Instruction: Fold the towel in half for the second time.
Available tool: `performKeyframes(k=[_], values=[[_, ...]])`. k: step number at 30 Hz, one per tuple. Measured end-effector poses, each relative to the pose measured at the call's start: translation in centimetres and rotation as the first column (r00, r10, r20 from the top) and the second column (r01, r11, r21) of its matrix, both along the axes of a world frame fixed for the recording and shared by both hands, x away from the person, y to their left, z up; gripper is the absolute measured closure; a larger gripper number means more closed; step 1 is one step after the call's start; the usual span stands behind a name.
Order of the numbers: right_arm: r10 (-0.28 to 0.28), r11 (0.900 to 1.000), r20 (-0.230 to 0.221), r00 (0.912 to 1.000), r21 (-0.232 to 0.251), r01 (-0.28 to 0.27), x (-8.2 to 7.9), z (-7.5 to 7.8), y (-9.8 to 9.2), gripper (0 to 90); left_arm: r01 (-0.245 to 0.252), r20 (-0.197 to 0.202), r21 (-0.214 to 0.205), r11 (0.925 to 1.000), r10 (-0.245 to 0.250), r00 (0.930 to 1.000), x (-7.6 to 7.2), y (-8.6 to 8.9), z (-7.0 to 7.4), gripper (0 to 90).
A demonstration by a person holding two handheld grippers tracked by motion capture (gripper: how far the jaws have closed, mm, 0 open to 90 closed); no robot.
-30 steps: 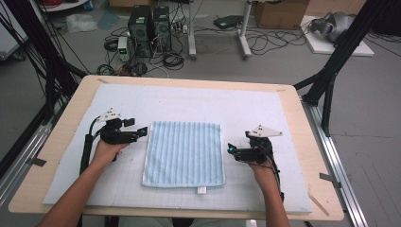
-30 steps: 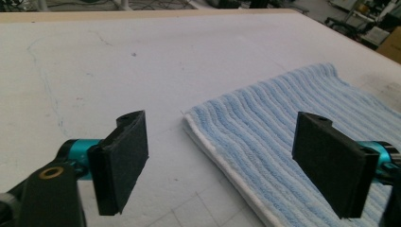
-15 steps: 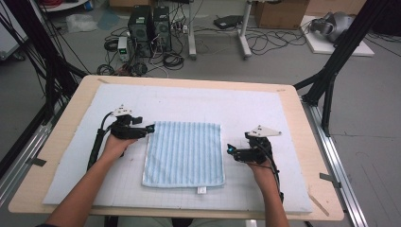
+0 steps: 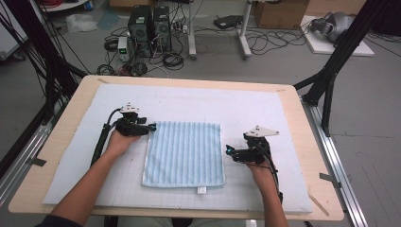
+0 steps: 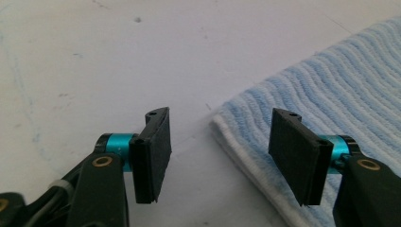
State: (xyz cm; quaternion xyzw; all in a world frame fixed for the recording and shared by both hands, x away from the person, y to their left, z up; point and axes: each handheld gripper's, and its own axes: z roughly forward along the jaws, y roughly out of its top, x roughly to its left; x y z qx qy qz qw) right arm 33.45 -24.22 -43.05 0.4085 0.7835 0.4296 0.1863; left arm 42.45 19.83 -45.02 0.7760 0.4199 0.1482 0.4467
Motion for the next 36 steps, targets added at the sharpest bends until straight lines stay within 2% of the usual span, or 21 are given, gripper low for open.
performKeyframes(k=[2, 4, 5, 8, 9, 10, 15, 21, 24, 31, 36], values=[[0.0, 1.0, -0.001, 1.0, -0.001, 0.0, 0.0, 0.0, 0.1, 11.4, 0.027, -0.009, 0.009, 0.9996, -0.027, 0.9996, 0.1, -0.6, 0.0, 45.3], [-0.002, 1.0, 0.0, 1.0, -0.003, 0.002, 0.0, 0.0, 0.1, 11.4, 0.051, -0.014, 0.064, 0.9966, -0.051, 0.9986, 0.1, -1.1, -0.1, 50.4], [0.001, 1.0, 0.002, 1.0, -0.004, -0.001, 0.0, 0.0, 0.0, 11.4, 0.049, -0.006, 0.074, 0.9961, -0.049, 0.9988, 0.1, -1.2, -0.1, 51.1], [-0.003, 1.0, -0.006, 1.0, -0.002, 0.003, 0.0, 0.0, 0.0, 11.4, 0.055, -0.01, 0.063, 0.9965, -0.054, 0.9985, 0.1, -1.2, -0.1, 59.3], [-0.003, 1.0, -0.006, 1.0, -0.002, 0.003, 0.1, -0.1, 0.0, 11.4, 0.065, -0.013, 0.052, 0.9965, -0.065, 0.9978, 0.1, -1.1, -0.1, 64.4], [-0.002, 1.0, -0.007, 1.0, -0.004, 0.002, 0.1, -0.1, 0.1, 11.4, 0.068, -0.01, 0.058, 0.996, -0.067, 0.9977, 0.1, -1.2, -0.1, 69.9], [0.0, 1.0, -0.006, 1.0, -0.008, 0.0, 0.1, -0.2, 0.2, 11.4, 0.091, -0.006, 0.055, 0.9944, -0.091, 0.9959, -0.1, -1.4, -0.1, 81.5], [0.0, 1.0, 0.008, 1.0, 0.007, 0.0, 0.6, -0.3, 0.3, 11.4, 0.091, -0.019, 0.036, 0.9952, -0.09, 0.9957, 0.0, -1.2, -0.1, 82.6], [0.006, 0.9996, -0.001, 1.0, 0.028, -0.006, 1.1, -0.3, 0.7, 11.4, 0.089, -0.024, 0.022, 0.9958, -0.088, 0.9958, 0.1, -1.1, -0.2, 82.7], [0.054, 0.9985, -0.021, 0.9983, 0.002, -0.054, 2.8, 0.1, 2.6, 11.4, 0.087, -0.026, 0.02, 0.9961, -0.086, 0.996, 0.1, -1.0, -0.2, 82.0], [0.057, 0.9983, -0.033, 0.9978, -0.008, -0.057, 4.9, 0.2, 4.0, 11.4, 0.082, -0.03, 0.016, 0.9965, -0.082, 0.9962, 0.1, -0.9, -0.2, 80.2]])
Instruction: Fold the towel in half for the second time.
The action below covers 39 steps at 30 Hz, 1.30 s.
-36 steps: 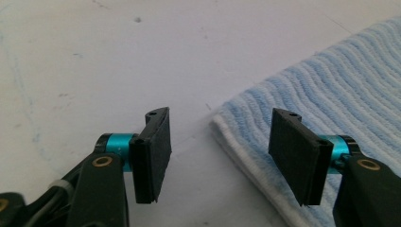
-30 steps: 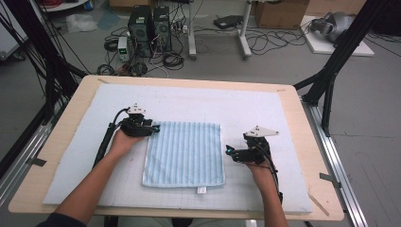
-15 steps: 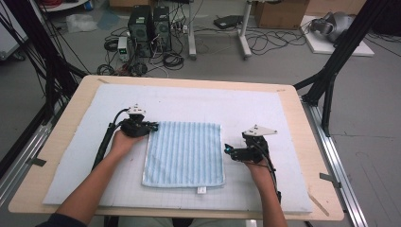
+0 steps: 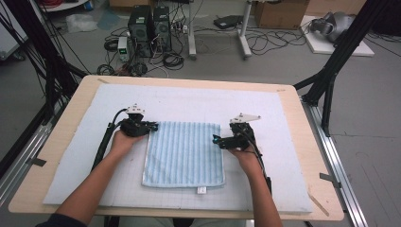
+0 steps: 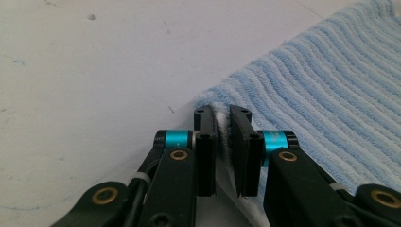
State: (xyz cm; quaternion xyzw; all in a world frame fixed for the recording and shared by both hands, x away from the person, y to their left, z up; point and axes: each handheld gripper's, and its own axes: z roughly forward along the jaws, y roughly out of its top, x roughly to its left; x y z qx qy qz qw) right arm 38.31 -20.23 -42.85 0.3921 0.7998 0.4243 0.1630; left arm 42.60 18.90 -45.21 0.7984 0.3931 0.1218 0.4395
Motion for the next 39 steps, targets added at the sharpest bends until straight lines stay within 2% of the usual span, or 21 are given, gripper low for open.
performKeyframes(k=[5, 8, 11, 13, 15, 18, 21, 24, 28, 31, 35, 38, 39], values=[[-0.002, 1.0, -0.043, 0.9991, -0.002, 0.002, 2.0, -0.1, 1.2, 11.5, -0.007, -0.003, -0.005, 1.0, 0.007, 1.0, 0.0, 0.0, 0.0, 78.8], [-0.019, 0.9997, -0.07, 0.9974, -0.016, 0.017, 3.0, -0.7, 1.7, 12.1, -0.007, -0.002, -0.004, 1.0, 0.007, 1.0, 0.0, 0.0, 0.0, 79.0], [-0.035, 0.9989, -0.095, 0.9949, -0.035, 0.032, 3.7, -1.4, 2.1, 20.1, -0.001, -0.001, 0.002, 1.0, 0.001, 1.0, 0.0, 0.0, 0.0, 79.5], [-0.029, 0.9982, -0.101, 0.9945, -0.056, 0.023, 4.0, -1.8, 2.4, 29.3, 0.0, -0.002, 0.001, 1.0, 0.0, 1.0, 0.0, 0.0, 0.0, 79.6], [-0.02, 0.9965, -0.089, 0.9958, -0.083, 0.012, 4.1, -2.0, 2.7, 32.4, 0.0, -0.002, 0.001, 1.0, 0.0, 1.0, 0.0, 0.0, 0.0, 79.7], [-0.006, 0.9968, -0.097, 0.9953, -0.08, -0.002, 4.0, -1.8, 2.7, 46.1, 0.003, 0.0, 0.002, 1.0, -0.003, 1.0, 0.0, 0.0, 0.0, 80.1], [0.044, 0.996, -0.108, 0.9932, -0.072, -0.052, 3.9, -1.6, 2.8, 65.3, 0.01, 0.005, 0.004, 0.9999, -0.01, 0.9999, -0.1, -0.2, 0.0, 83.0], [0.069, 0.9931, -0.101, 0.9925, -0.087, -0.078, 3.7, -1.4, 3.1, 76.4, -0.001, -0.006, -0.013, 0.9999, 0.0, 1.0, 0.0, 0.0, 0.0, 84.4], [0.057, 0.9954, -0.096, 0.9937, -0.072, -0.064, 4.0, -1.3, 2.8, 79.7, -0.025, -0.011, -0.062, 0.9978, 0.024, 0.9997, 0.3, 0.4, 0.1, 84.8], [0.04, 0.9963, -0.083, 0.9957, -0.072, -0.046, 4.3, -1.2, 2.8, 80.4, -0.037, -0.008, -0.077, 0.9964, 0.037, 0.9993, 0.9, 0.4, 0.4, 84.8], [0.013, 0.9975, -0.052, 0.9986, -0.069, -0.016, 5.0, -0.7, 2.9, 80.4, -0.049, 0.011, -0.097, 0.994, 0.05, 0.9987, 1.9, 0.3, 1.1, 84.6], [-0.01, 0.9984, -0.013, 0.9999, -0.055, 0.01, 5.3, -0.2, 2.8, 80.4, -0.059, 0.036, -0.137, 0.9888, 0.064, 0.9973, 2.4, 0.5, 1.8, 84.1], [-0.012, 0.9987, -0.012, 0.9998, -0.05, 0.012, 5.4, 0.0, 2.8, 80.3, -0.056, 0.047, -0.145, 0.9878, 0.064, 0.9969, 2.3, 0.5, 2.0, 83.9]])
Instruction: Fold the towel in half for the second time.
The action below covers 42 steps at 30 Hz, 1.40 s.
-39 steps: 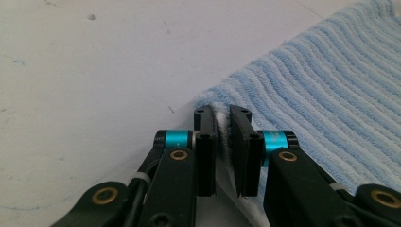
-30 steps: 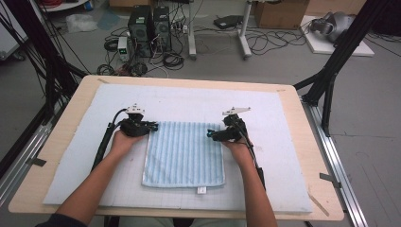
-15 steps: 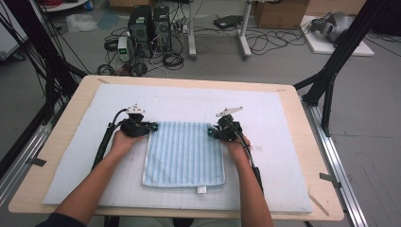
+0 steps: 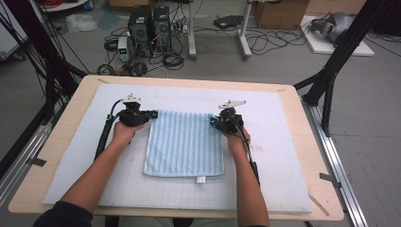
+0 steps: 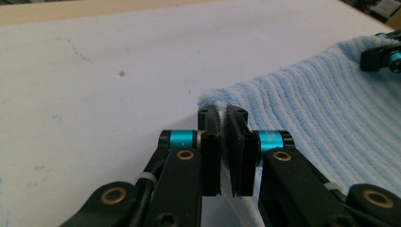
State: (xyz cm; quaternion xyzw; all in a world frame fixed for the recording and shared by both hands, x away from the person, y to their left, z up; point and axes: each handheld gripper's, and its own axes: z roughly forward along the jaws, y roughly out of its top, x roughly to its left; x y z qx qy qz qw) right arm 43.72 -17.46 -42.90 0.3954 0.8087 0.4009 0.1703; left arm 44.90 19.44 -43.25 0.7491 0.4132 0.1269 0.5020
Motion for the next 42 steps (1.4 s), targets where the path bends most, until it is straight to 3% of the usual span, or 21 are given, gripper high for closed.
performKeyframes(k=[6, 11, 17, 24, 26, 27, 30, 42], values=[[0.021, 0.9997, 0.006, 0.9998, 0.01, -0.021, -0.4, 0.4, -0.2, 80.1, 0.041, -0.008, -0.002, 0.9992, -0.041, 0.9991, -0.7, 0.2, 0.7, 83.7], [0.045, 0.9988, 0.028, 0.9986, 0.017, -0.046, -1.4, 1.1, -0.3, 80.1, 0.077, 0.027, 0.011, 0.997, -0.077, 0.9967, -1.8, -0.2, 1.7, 83.7], [0.068, 0.9973, 0.06, 0.9959, 0.023, -0.069, -3.2, 1.9, -0.9, 80.1, 0.088, 0.045, -0.018, 0.996, -0.087, 0.9952, -3.5, 0.4, 1.8, 83.9], [0.083, 0.9958, 0.094, 0.9921, 0.03, -0.086, -5.8, 2.3, -1.3, 80.1, 0.109, 0.094, -0.031, 0.9935, -0.106, 0.99, -6.5, 1.2, 2.0, 83.9], [0.095, 0.9954, 0.075, 0.9926, 0.007, -0.096, -6.6, 2.4, -1.2, 80.0, 0.111, 0.109, -0.026, 0.9935, -0.107, 0.9883, -7.5, 1.5, 2.0, 83.9], [0.098, 0.9951, 0.098, 0.9903, 0.002, -0.099, -7.1, 2.4, -1.2, 80.0, 0.11, 0.115, -0.035, 0.9933, -0.106, 0.9877, -8.1, 1.6, 1.9, 83.9], [0.103, 0.9945, 0.114, 0.9881, 0.008, -0.105, -8.4, 2.3, -1.2, 80.1, 0.115, 0.118, -0.053, 0.9919, -0.108, 0.987, -9.5, 1.7, 1.5, 83.9], [0.1, 0.9943, 0.108, 0.9891, 0.026, -0.104, -13.0, 1.1, -1.9, 80.0, 0.139, 0.126, -0.018, 0.9901, -0.136, 0.9827, -13.9, 1.4, 0.4, 84.2]])
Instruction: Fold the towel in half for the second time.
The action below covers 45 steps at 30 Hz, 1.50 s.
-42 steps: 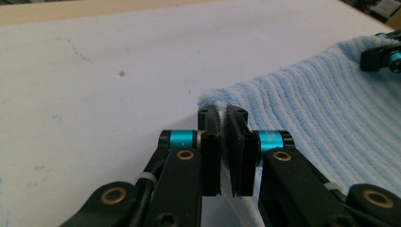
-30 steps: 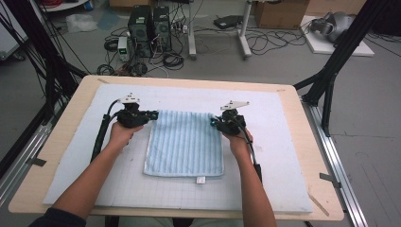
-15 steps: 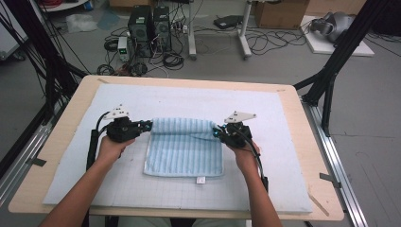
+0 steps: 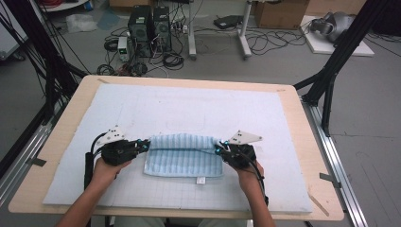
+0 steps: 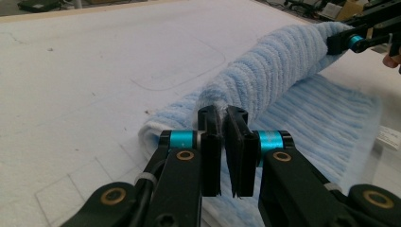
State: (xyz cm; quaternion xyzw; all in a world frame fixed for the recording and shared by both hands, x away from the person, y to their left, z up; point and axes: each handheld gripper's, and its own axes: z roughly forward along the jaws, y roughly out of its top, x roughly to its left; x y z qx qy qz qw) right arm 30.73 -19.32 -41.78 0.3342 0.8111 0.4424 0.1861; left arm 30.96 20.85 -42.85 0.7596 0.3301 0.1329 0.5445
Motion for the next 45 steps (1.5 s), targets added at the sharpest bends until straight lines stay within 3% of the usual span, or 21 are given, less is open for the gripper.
performKeyframes(k=[9, 12, 17, 19, 21, 23, 26, 29, 31, 35, 37, 40, 42, 45], values=[[0.019, 0.9998, 0.008, 0.9998, -0.005, -0.019, -2.9, -0.6, -0.6, 79.2, 0.023, 0.003, 0.044, 0.9988, -0.023, 0.9997, -2.5, 0.2, -0.3, 84.5], [0.039, 0.9988, 0.016, 0.9991, -0.029, -0.038, -3.6, -0.8, -0.7, 79.3, 0.028, -0.001, 0.05, 0.9984, -0.028, 0.9996, -3.0, 0.4, -0.4, 84.5], [0.051, 0.9974, 0.019, 0.9985, -0.052, -0.05, -4.2, -0.7, -1.0, 80.0, 0.035, -0.013, 0.027, 0.999, -0.035, 0.9993, -3.7, 0.8, -0.4, 84.1], [0.058, 0.9973, 0.009, 0.9983, -0.046, -0.058, -4.4, -0.7, -1.4, 75.8, 0.015, -0.036, 0.001, 0.9999, -0.014, 0.9992, -3.7, 1.0, -0.3, 76.0], [0.075, 0.9972, -0.009, 0.9971, 0.005, -0.075, -4.6, -0.6, -1.9, 64.8, -0.034, -0.04, -0.034, 0.9989, 0.033, 0.9987, -3.6, 1.4, 0.0, 56.7], [0.064, 0.9958, 0.001, 0.9979, 0.065, -0.064, -4.9, 0.1, -2.5, 62.4, -0.054, -0.014, -0.067, 0.9963, 0.054, 0.9985, -3.5, 1.7, 0.5, 55.8], [0.031, 0.9907, 0.03, 0.9991, 0.131, -0.035, -5.1, 0.9, -3.1, 60.0, -0.057, -0.007, -0.078, 0.9953, 0.057, 0.9984, -3.2, 1.7, 0.7, 55.3], [0.004, 0.993, 0.023, 0.9997, 0.118, -0.007, -4.7, 0.6, -2.6, 59.8, -0.05, -0.028, -0.048, 0.9976, 0.049, 0.9984, -2.4, 0.9, 0.2, 55.3], [-0.008, 0.9962, 0.003, 1.0, 0.086, 0.008, -4.1, 0.1, -1.7, 59.9, -0.038, -0.054, -0.012, 0.9992, 0.037, 0.9979, -1.8, -0.1, -0.2, 55.5], [-0.011, 0.9995, -0.026, 0.9996, 0.028, 0.011, -2.8, -0.9, 0.3, 60.2, 0.0, -0.067, 0.03, 0.9996, 0.002, 0.9978, -1.4, -1.6, -0.6, 58.3], [0.001, 1.0, -0.057, 0.9984, 0.006, -0.001, -2.5, -1.3, 1.2, 60.2, 0.012, -0.079, 0.086, 0.9963, -0.005, 0.9968, -1.5, -2.1, -0.9, 59.8], [0.03, 0.9971, -0.089, 0.9956, -0.067, -0.036, -2.4, -2.1, 2.3, 60.1, 0.011, -0.109, 0.151, 0.9885, 0.006, 0.9941, -1.5, -2.3, -1.5, 60.0], [0.049, 0.9933, -0.09, 0.9948, -0.1, -0.058, -2.6, -2.3, 2.7, 59.5, 0.012, -0.123, 0.166, 0.9861, 0.009, 0.9924, -1.8, -2.1, -1.9, 60.3], [0.065, 0.9884, -0.086, 0.9942, -0.132, -0.076, -3.1, -2.3, 2.8, 58.2, 0.013, -0.111, 0.202, 0.9793, 0.01, 0.9938, -2.3, -2.1, -1.9, 61.0]])
